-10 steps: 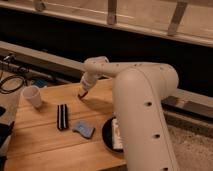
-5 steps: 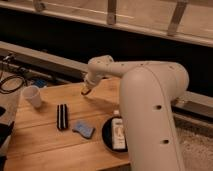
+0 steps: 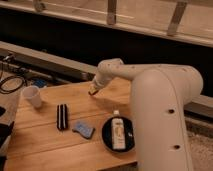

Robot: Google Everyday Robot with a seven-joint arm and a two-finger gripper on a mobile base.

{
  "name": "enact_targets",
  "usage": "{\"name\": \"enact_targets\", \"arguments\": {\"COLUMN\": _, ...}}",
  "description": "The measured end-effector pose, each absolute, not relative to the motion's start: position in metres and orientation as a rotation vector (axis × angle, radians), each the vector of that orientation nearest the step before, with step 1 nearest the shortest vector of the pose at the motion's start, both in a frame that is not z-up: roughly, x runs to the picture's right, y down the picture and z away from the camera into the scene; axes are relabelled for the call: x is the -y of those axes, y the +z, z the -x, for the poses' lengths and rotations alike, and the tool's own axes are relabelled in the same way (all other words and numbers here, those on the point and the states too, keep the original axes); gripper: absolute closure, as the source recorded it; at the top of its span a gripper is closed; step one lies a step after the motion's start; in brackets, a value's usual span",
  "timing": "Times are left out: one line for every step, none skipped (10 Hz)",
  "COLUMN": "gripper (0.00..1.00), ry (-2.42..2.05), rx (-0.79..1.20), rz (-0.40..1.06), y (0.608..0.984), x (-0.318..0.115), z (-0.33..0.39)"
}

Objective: Drag the pepper across the table

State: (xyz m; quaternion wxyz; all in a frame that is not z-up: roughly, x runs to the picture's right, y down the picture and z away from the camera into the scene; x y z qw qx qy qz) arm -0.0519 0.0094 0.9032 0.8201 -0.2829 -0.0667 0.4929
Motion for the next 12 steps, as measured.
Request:
{"name": "enact_targets", "arguments": {"gripper": 1.0, "ry": 1.075, "rx": 0.141, "rz": 0.597, "y": 0.904, "x": -0.011, "z": 0.043}}
{"name": "enact_targets", "arguments": {"gripper": 1.0, "ry": 1.106, "rx": 0.135, "rz": 0.586, "y": 0.905, "x": -0.011, "z": 0.03}}
{"name": "enact_targets", "arguments": {"gripper": 1.0, "ry": 1.14, "rx": 0.119, "rz": 0.57, "y": 0.907, "x": -0.011, "z": 0.011}}
{"name": "enact_targets", "arguments": {"gripper": 1.0, "ry": 1.171, "rx": 0.106, "rz": 0.552, "y": 0.907, "x": -0.009, "z": -0.006}}
{"name": "enact_targets", "arguments": {"gripper": 1.0, "ry": 1.199, "rx": 0.09, "rz": 0.535, "y": 0.907, "x": -0.007, "z": -0.022}}
{"name": "enact_targets", "arguments": {"gripper": 1.0, "ry": 1.228, "rx": 0.072, "rz": 0.522, "y": 0.908, "x": -0.006, "z": -0.04}}
{"name": "enact_targets", "arguments": {"gripper": 1.0, "ry": 1.253, "rx": 0.055, "rz": 0.514, "y": 0.907, "x": -0.005, "z": -0.055}}
{"name": "enact_targets", "arguments": {"gripper": 1.0, "ry": 1.276, "rx": 0.039, "rz": 0.513, "y": 0.908, "x": -0.006, "z": -0.067}}
{"name": "enact_targets", "arguments": {"gripper": 1.0, "ry": 1.301, "rx": 0.011, "rz": 0.515, "y": 0.908, "x": -0.009, "z": -0.083}}
{"name": "enact_targets", "arguments": {"gripper": 1.0, "ry": 1.309, "rx": -0.006, "rz": 0.515, "y": 0.908, "x": -0.01, "z": -0.089}}
{"name": "enact_targets", "arguments": {"gripper": 1.0, "ry": 1.317, "rx": -0.031, "rz": 0.516, "y": 0.908, "x": -0.011, "z": -0.096}}
{"name": "enact_targets", "arguments": {"gripper": 1.0, "ry": 1.331, "rx": -0.046, "rz": 0.508, "y": 0.905, "x": -0.009, "z": -0.101}}
